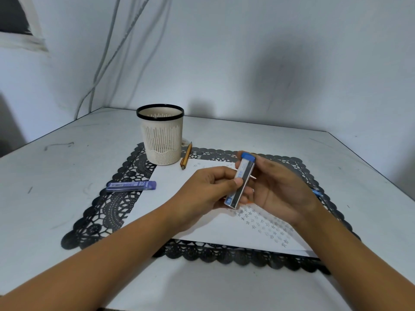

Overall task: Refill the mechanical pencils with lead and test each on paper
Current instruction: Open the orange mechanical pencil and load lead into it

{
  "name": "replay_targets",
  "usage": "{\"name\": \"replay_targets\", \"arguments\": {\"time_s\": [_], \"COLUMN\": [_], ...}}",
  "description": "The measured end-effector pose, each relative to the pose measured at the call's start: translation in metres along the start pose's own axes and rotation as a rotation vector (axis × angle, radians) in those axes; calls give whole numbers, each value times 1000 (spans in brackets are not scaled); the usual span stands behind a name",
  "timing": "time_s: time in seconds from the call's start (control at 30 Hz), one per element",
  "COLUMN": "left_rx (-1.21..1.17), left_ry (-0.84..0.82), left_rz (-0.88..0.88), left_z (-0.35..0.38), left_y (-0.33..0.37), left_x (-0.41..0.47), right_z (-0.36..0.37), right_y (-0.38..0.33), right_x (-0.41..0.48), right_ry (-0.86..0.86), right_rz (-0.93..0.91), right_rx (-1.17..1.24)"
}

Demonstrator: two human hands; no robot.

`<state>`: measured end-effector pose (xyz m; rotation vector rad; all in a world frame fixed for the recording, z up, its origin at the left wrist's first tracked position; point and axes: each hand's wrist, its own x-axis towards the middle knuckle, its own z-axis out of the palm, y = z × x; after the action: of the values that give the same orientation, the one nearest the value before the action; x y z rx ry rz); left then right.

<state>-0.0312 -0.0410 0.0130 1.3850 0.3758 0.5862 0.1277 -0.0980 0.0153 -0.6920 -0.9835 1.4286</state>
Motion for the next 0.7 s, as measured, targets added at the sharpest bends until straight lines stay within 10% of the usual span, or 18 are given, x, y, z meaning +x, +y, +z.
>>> {"name": "replay_targets", "arguments": {"time_s": [0.3,0.53,0.7], "left_rx": [108,696,900], "left_ry": [108,283,306], "left_rz": [48,299,311], "left_z": [0,-8,-16], "left_y": [1,1,10], "left_x": [3,4,8], "right_z": [-4,1,4], "right_y": [2,-1,-5], "right_x": [3,1,-3], "right_ry": [108,247,492], "right_rz": [-22,-60,-132], "right_rx": [-49,-177,-774]}}
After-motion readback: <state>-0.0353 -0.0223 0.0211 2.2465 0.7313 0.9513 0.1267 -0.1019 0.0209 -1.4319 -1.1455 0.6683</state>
